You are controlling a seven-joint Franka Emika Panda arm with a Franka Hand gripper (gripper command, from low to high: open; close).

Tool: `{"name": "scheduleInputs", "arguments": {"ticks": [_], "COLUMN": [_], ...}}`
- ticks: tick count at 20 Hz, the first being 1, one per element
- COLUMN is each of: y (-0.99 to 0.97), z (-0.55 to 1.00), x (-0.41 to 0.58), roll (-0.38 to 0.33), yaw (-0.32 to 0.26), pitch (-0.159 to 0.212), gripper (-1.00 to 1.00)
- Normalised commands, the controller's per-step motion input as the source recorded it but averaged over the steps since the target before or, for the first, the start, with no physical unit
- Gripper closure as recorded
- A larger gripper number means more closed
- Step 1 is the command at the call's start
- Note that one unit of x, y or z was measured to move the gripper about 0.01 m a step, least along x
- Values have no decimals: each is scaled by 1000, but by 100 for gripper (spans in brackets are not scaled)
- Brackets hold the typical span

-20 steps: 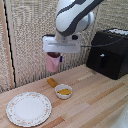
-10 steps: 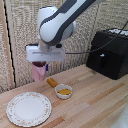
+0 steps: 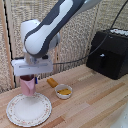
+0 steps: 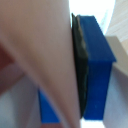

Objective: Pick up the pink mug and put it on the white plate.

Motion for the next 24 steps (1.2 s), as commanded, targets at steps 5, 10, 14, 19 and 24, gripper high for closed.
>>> {"name": "scheduleInputs", "arguments": {"ticks": [5, 10, 14, 19, 24], "y": [223, 71, 0, -206, -223], "z": [-423, -143, 93, 441, 471], "x": [47, 40, 59, 33, 58], "roll": [-79, -17, 2, 63, 57], "yaw": [41, 25, 3, 36, 88], "pitch": [6, -21, -4, 56, -3], "gripper": [100, -100, -100, -100, -100]}}
